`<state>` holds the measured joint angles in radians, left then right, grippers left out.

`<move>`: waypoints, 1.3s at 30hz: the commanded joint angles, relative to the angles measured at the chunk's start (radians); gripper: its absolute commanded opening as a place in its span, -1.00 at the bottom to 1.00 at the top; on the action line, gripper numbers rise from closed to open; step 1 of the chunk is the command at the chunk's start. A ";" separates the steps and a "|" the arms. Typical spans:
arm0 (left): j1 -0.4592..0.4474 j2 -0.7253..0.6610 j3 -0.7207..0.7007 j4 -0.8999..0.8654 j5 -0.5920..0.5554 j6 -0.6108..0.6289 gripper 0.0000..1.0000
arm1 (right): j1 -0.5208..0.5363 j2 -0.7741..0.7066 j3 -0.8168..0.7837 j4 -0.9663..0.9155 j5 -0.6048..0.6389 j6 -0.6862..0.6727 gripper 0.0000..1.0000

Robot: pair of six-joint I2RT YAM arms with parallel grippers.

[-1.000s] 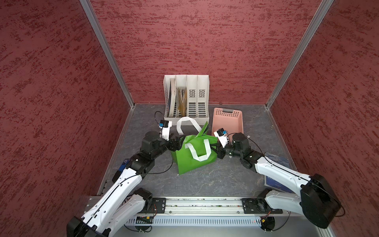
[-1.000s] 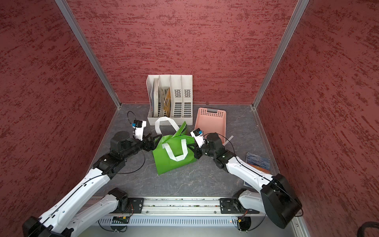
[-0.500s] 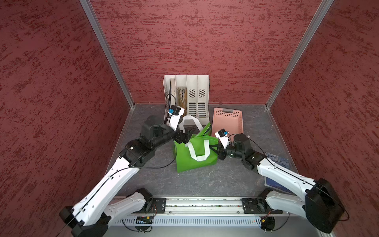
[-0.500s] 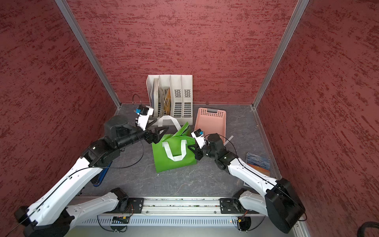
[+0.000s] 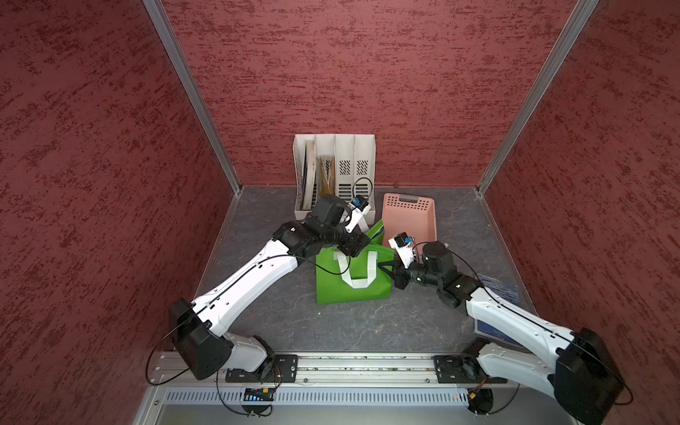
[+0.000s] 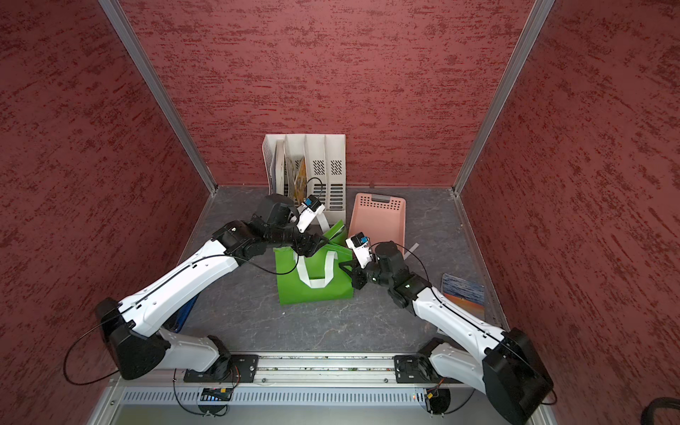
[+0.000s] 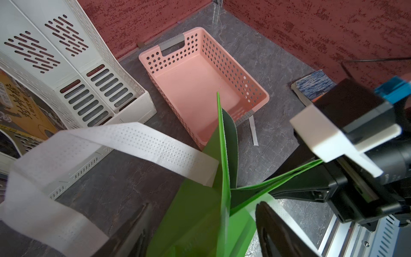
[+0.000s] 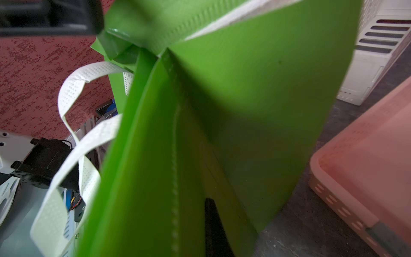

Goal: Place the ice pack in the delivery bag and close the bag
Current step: Seal the delivery bag at the center of the board.

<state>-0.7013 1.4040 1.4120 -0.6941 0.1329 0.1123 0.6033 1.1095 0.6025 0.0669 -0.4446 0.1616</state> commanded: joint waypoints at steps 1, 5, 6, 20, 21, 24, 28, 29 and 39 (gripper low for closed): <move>-0.010 0.020 0.040 0.013 0.018 0.032 0.32 | 0.006 -0.020 0.008 0.072 -0.005 0.016 -1.00; -0.017 0.052 0.059 0.012 0.035 0.040 0.18 | 0.005 -0.015 0.008 0.076 -0.004 0.024 -1.00; -0.021 0.058 0.063 0.008 0.040 0.043 0.18 | 0.005 -0.013 0.009 0.077 -0.002 0.027 -1.00; -0.075 0.087 0.067 0.015 -0.026 0.097 -0.82 | 0.005 0.043 0.041 0.089 0.054 0.121 -1.00; -0.089 0.082 0.061 0.015 -0.049 0.108 -0.94 | 0.004 0.050 0.049 0.084 0.058 0.135 -1.00; -0.138 0.056 0.035 0.029 -0.127 0.143 -1.00 | 0.004 0.084 0.095 0.047 0.056 0.177 -1.00; -0.200 0.017 -0.015 0.070 -0.249 0.188 -1.00 | -0.002 0.131 0.160 -0.004 0.059 0.233 -1.00; -0.212 0.012 -0.022 0.074 -0.278 0.195 -1.00 | -0.005 0.142 0.175 -0.016 0.058 0.244 -1.00; -0.245 -0.048 -0.108 0.169 -0.423 0.233 -1.00 | -0.042 0.193 0.262 -0.072 -0.039 0.265 -1.00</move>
<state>-0.9428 1.3849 1.3212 -0.5823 -0.2714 0.3256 0.5777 1.3151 0.8124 -0.0521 -0.4412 0.4225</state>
